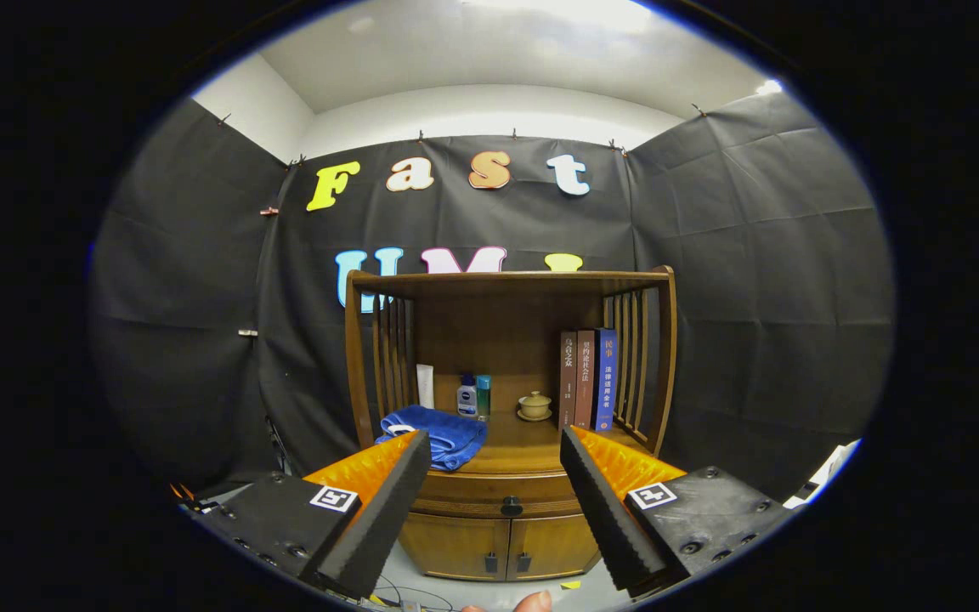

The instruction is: Pull open the drawer, take out the items inside it, and place them on the countertop above the cabinet.

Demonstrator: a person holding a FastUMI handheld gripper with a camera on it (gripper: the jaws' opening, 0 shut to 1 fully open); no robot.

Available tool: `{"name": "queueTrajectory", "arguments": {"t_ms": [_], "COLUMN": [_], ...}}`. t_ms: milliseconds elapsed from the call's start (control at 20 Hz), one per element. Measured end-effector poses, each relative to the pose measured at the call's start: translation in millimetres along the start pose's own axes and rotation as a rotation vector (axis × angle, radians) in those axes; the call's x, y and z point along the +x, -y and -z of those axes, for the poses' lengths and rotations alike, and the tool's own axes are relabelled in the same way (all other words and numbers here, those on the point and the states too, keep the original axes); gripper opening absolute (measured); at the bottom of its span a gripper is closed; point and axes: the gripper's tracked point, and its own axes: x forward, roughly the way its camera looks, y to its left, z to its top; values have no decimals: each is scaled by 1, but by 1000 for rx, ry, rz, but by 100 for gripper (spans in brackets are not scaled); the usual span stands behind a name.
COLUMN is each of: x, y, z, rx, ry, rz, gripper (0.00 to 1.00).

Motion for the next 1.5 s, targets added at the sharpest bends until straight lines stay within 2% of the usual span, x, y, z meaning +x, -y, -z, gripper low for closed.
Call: {"name": "queueTrajectory", "arguments": {"t_ms": [300,550,1050,1150,1300,1450,1500], "x": [11,68,157,169,186,199,203], "y": [0,10,15,18,23,28,30], "z": [9,32,199,223,253,298,312], "rx": [13,-3,-22,-43,-8,-21,-21], "ry": [10,35,-110,-109,-111,-183,-208], "rz": [-16,12,13,18,18,21,20], "gripper": [100,100,100,100,100,100,93]}}
